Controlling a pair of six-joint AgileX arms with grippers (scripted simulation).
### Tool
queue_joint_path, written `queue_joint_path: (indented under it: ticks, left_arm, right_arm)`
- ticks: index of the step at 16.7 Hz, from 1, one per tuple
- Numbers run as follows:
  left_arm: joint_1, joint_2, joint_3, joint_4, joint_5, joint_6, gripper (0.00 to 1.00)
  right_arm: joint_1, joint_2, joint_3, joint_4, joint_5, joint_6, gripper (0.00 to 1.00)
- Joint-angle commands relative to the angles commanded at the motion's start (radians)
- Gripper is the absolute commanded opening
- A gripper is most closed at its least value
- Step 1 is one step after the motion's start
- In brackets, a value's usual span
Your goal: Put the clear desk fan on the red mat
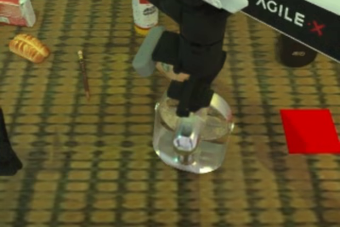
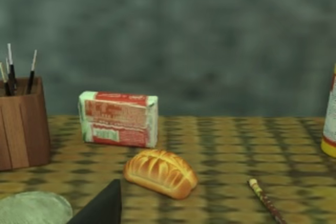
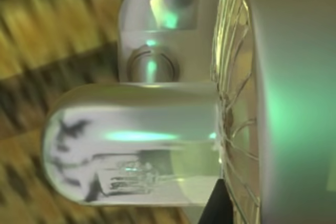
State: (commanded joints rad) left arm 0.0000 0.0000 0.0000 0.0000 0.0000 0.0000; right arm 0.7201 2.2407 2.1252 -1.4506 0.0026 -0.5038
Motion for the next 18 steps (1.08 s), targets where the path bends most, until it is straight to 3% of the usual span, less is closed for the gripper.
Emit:
queue_joint_path:
  ticks: [4, 11, 14, 18]
  left_arm:
    - [0.000, 0.000, 0.000, 0.000, 0.000, 0.000, 1.00]
    - [0.000, 0.000, 0.000, 0.000, 0.000, 0.000, 1.00]
    - [0.000, 0.000, 0.000, 0.000, 0.000, 0.000, 1.00]
    - [0.000, 0.000, 0.000, 0.000, 0.000, 0.000, 1.00]
  right_arm:
    - [0.007, 0.016, 0.131, -0.114, 0.000, -0.003, 0.00]
    - [-0.003, 0.006, 0.130, -0.116, -0.001, 0.029, 0.00]
    - [-0.032, -0.026, 0.101, -0.103, -0.003, 0.153, 0.00]
    - [-0.099, -0.098, 0.040, -0.071, -0.007, 0.464, 0.00]
